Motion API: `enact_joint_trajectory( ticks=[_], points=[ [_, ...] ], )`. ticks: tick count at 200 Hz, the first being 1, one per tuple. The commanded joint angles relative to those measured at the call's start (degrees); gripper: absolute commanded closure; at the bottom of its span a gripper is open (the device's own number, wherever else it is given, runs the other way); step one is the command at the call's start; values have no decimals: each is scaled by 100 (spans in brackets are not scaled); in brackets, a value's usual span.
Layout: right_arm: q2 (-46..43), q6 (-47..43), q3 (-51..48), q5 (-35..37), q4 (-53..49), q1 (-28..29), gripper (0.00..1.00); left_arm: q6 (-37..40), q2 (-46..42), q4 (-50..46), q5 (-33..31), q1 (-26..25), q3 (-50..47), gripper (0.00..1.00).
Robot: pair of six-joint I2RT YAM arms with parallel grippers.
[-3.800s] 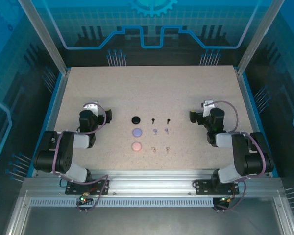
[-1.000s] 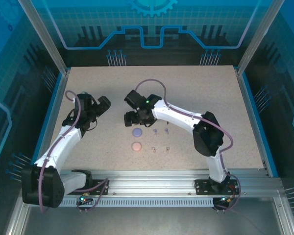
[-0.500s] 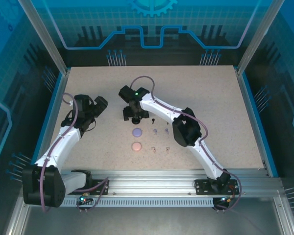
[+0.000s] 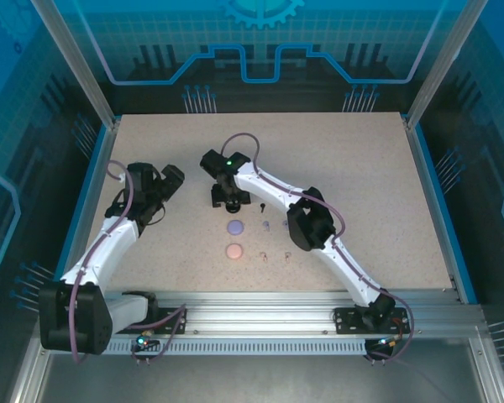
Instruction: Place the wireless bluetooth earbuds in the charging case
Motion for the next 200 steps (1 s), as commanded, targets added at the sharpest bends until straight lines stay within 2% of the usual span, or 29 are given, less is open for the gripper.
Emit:
enact_joint_trajectory(
  ticks=[1, 53, 120, 171, 200],
  points=[
    [193, 157, 198, 94, -274, 63, 31, -118, 74, 142, 149, 71, -112, 1],
    [299, 140, 206, 141, -266, 83, 38, -116, 111, 206, 171, 72, -130, 1],
    [323, 11, 215, 98, -204, 112, 57, -33, 109, 259, 228, 71, -135, 1],
    [-228, -32, 192, -73, 36, -159, 60, -173, 171, 549, 837, 72, -166, 1],
    [-612, 47, 123, -257, 246, -444, 60, -77, 186, 1661, 1679, 63, -579, 1]
  ],
)
